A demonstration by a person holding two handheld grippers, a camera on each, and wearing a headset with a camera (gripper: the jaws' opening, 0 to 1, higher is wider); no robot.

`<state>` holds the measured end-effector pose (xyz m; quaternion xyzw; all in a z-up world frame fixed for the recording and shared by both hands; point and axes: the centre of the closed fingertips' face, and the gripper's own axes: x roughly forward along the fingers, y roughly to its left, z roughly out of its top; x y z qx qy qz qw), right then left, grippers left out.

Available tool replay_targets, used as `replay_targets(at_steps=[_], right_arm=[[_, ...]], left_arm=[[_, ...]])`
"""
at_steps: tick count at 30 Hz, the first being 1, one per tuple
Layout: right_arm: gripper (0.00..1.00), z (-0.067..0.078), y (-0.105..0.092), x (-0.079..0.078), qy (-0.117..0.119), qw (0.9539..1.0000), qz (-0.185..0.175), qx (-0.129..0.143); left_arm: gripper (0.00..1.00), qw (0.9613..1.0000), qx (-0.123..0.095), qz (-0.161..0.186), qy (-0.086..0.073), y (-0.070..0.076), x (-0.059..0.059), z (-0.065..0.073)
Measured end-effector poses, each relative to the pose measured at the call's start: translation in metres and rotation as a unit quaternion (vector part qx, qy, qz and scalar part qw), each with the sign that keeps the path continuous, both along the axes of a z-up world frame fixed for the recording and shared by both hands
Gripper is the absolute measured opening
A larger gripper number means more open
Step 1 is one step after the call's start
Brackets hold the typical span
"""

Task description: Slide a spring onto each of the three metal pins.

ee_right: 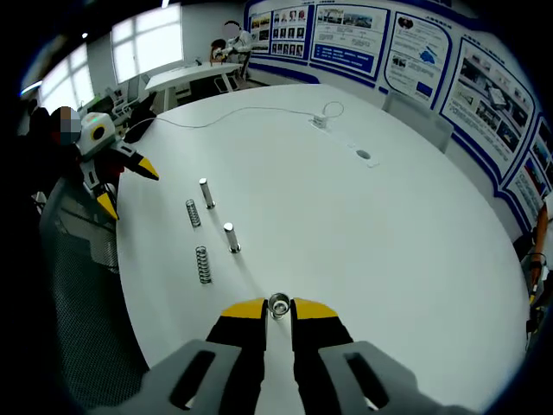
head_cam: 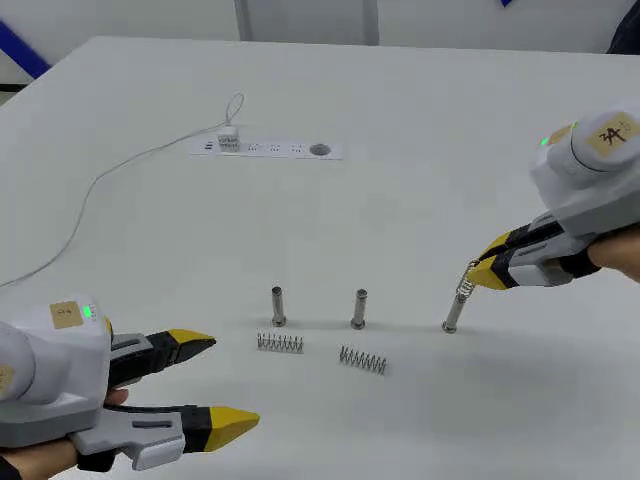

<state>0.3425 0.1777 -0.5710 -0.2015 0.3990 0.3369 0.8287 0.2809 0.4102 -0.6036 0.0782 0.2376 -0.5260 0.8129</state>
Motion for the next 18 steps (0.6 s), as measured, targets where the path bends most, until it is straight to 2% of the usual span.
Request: replay_targets(at_steps=[8, 18], right_arm=[[0.12, -0.01, -0.001, 0.001, 0.011, 0.9999, -0.001, -0.002], [0.12, -0.032, -0.002, 0.005, 0.027, 0.9996, -0.008, -0.001]], left_arm=[[0.61, 1.0, 0.005, 0.002, 0.001, 0.001, 0.0, -0.002], [0.61, 1.0, 0.007, 0.005, 0.002, 0.002, 0.001, -0.002]])
